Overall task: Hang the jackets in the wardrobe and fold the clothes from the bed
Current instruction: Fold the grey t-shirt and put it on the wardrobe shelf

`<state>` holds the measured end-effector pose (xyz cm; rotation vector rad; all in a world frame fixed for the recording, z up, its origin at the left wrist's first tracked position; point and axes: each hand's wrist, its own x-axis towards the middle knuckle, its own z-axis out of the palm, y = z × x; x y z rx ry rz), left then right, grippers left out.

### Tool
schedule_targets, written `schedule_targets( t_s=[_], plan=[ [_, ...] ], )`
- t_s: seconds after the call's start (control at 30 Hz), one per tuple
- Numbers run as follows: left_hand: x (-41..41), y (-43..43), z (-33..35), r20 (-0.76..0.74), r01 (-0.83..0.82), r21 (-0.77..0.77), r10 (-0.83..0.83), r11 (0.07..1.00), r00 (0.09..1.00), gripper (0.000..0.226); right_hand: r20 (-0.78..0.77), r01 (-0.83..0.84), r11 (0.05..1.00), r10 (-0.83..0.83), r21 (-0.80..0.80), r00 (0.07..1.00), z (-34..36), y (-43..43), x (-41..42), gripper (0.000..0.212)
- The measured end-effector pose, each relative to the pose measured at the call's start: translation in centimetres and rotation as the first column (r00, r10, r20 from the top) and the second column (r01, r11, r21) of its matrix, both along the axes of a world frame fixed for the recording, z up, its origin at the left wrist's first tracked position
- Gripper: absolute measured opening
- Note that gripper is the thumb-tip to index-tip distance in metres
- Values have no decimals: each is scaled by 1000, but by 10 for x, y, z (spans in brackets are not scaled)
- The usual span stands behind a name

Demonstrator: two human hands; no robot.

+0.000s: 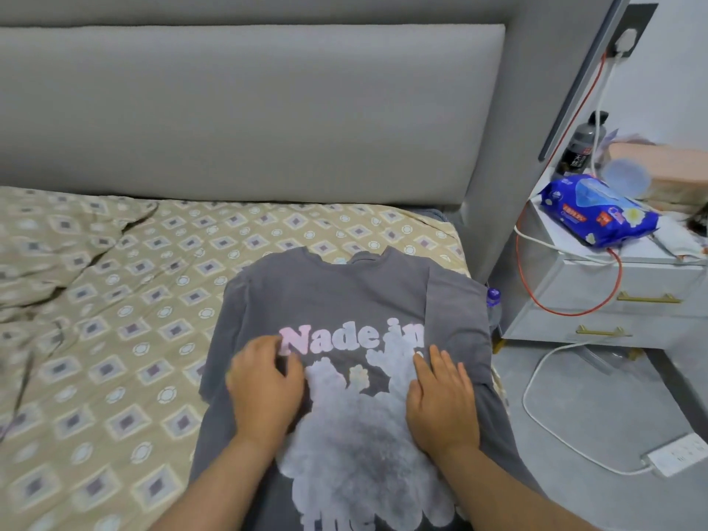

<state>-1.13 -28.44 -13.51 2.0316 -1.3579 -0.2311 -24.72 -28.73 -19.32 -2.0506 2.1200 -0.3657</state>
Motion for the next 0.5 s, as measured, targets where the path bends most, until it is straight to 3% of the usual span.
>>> schedule_targets(
  t_s=[0.07, 0.13, 0.2, 0.23, 0.27, 0.33, 0.4, 0.43, 0.5],
  plan=[
    [54, -25, 4, 0, -325, 171, 330, 930, 944, 38, 8, 10, 1000, -10, -28, 1000, -3, -1, 0, 55],
    [94, -41, 5, -175, -447, 440, 562, 779, 808, 51, 6, 14, 999, -13, -45, 1000, -5, -2, 0, 56],
    [112, -55, 7, -585, -284, 513, 572, 810, 575, 33, 1, 17, 999, -17, -46, 1000, -6, -2, -1, 57],
    [119, -64, 6, -711, -182, 514, 535, 838, 457, 20, 4, 13, 999, -13, -41, 1000, -6, -1, 1, 57],
    [120, -70, 8, -767, -104, 510, 506, 854, 395, 17, 0, 15, 999, -15, -40, 1000, -7, -1, 0, 58],
    [120, -73, 13, -795, 101, 525, 444, 845, 413, 28, 0, 20, 999, -20, -43, 1000, -8, -2, 1, 59],
    [122, -69, 14, -838, 305, 517, 400, 800, 372, 28, 3, 26, 998, -26, -52, 1000, -8, -2, 1, 60],
    [125, -67, 14, -841, 331, 519, 403, 788, 362, 32, 3, 28, 998, -28, -54, 1000, -8, -3, 2, 60],
    [129, -63, 21, -893, 309, 447, 396, 840, 215, 32, 10, 28, 998, -28, -59, 1000, -8, -3, 3, 60]
  ],
)
